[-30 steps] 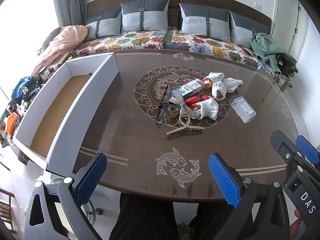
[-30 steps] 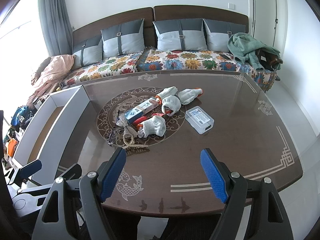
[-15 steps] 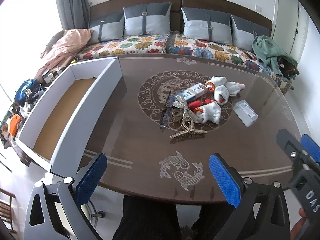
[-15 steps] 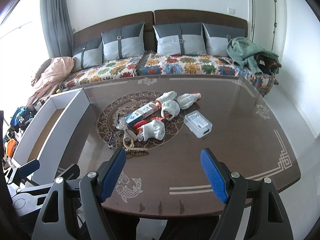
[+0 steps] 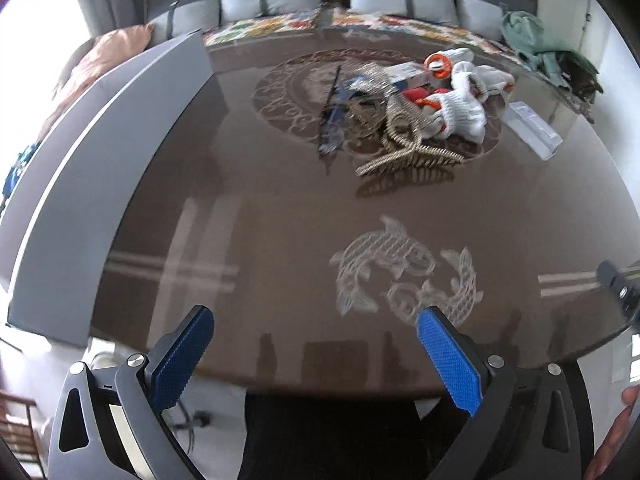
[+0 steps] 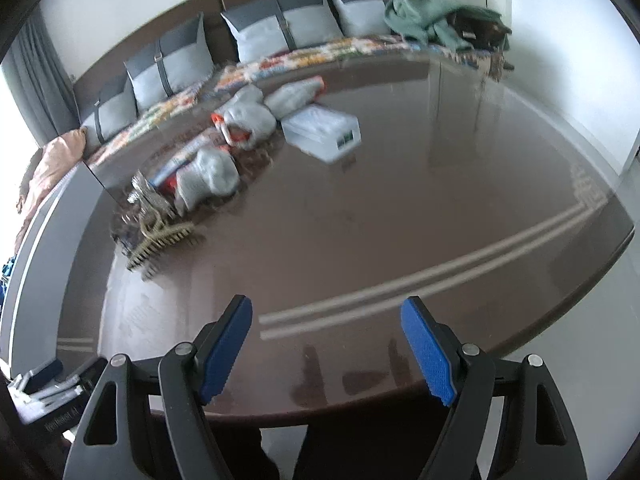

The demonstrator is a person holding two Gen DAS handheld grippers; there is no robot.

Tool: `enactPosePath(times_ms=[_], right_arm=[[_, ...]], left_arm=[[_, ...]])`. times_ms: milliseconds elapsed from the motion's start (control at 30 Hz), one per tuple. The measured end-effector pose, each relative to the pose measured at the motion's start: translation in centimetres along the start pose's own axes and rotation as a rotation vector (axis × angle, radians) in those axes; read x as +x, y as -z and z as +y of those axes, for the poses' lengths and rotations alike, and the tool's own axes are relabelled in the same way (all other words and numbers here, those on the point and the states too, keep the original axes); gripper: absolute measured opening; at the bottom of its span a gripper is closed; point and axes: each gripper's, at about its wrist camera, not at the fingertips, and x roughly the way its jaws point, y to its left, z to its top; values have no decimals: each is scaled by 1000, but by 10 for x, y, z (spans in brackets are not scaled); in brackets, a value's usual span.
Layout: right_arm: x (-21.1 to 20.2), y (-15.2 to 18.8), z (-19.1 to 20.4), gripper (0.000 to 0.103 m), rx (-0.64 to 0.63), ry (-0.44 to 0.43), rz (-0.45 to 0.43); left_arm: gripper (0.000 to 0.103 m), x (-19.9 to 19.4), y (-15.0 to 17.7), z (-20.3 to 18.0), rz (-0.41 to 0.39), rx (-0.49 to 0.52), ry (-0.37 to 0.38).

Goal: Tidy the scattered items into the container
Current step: 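Move the left tool toward the pile of items on the table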

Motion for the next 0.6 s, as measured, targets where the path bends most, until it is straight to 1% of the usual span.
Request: enactPosePath(times_ms=[67, 200, 300, 433, 533, 600], right_arm=[[8, 2, 0, 78, -15, 1, 5], [21, 4, 3, 78, -48, 10, 17], [28, 5, 4, 78, -60, 20, 48], [34, 7, 4, 78, -67, 32, 74], [41, 7, 2, 78, -56, 32, 97], [44, 7, 1, 78, -42, 24, 100]], left_arm=[[103, 12, -6, -4, -9, 17, -13], [103, 35, -9, -10, 23, 33, -14], [103, 43, -9, -8, 40, 23, -1], [103, 45, -9, -5, 35, 1, 21], [103, 49, -9, 0, 49, -32, 63], [103, 50, -9, 3, 52, -41, 78]])
